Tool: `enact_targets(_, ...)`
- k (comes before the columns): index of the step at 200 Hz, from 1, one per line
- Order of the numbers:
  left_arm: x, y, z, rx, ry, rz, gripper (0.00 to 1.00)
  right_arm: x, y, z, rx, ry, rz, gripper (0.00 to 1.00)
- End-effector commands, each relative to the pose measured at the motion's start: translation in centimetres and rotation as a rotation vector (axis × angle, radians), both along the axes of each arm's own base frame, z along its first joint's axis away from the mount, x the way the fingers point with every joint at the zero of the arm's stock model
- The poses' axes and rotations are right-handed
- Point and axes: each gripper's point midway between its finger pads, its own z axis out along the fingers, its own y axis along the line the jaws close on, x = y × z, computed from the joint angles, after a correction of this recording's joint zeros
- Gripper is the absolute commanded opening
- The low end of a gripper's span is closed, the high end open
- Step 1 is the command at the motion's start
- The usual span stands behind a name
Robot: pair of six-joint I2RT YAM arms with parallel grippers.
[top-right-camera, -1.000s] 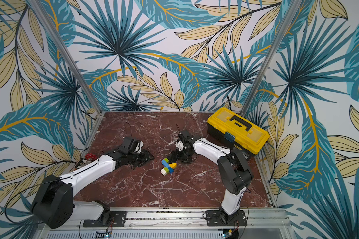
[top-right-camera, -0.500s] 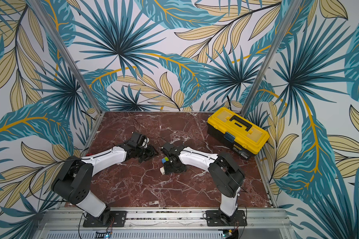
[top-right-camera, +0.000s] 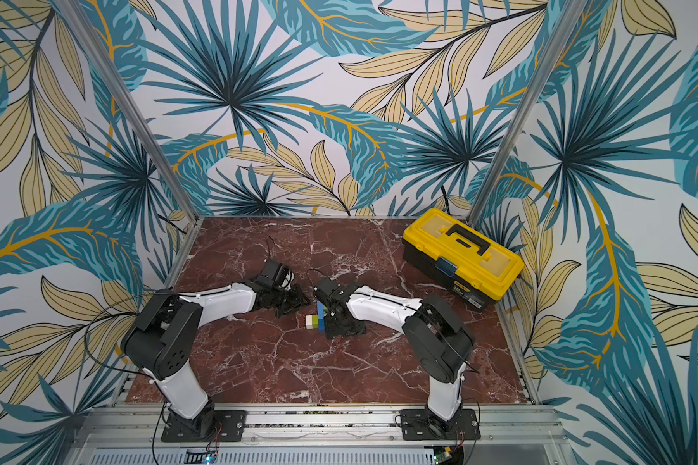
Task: Assemble the number 4 with lego
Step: Place the lego brick at the center of the board.
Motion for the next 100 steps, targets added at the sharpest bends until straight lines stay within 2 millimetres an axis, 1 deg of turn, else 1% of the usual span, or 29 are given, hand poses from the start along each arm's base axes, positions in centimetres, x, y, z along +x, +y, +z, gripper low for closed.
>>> enact_targets(1, 0.5, -1.4, 1.5, -0.030, -0.046, -0.026, 0.23, 0.3, -1.5, 0.5, -0.039, -0.007, -0.043, 0.74)
enact_targets(21, -1.4, -1.8, 0.9, -0.035, -0.016, -0.027, 0.14, 0.2, -2.9, 1.9, -0.054, -0.035, -0.062, 0.74)
enact_targets(43, -3.3, -2.0, 0.5, -0.033, 0.004, -0.015, 0.10, -0.3, -4.4, 3.4, -0.062, -0.060, -0.088, 0.74)
enact_targets(58, -4.1, -2.2, 0.3, -0.043, 0.021, -0.006, 0.09, -0.7, -5.4, 3.9, -0.086, -0.062, -0.108, 0.74)
enact_targets(76, -4.9, -2.7, 0.6, -0.059, 0.027, -0.002, 0.07, -1.3, -6.3, 3.6, -0.114, -0.043, -0.136, 0.74)
enact_targets(100, -6.1, -3.8, 1.4, -0.056, 0.028, -0.022, 0.07, -2.0, -6.5, 2.4, -0.118, -0.008, -0.166, 0.71)
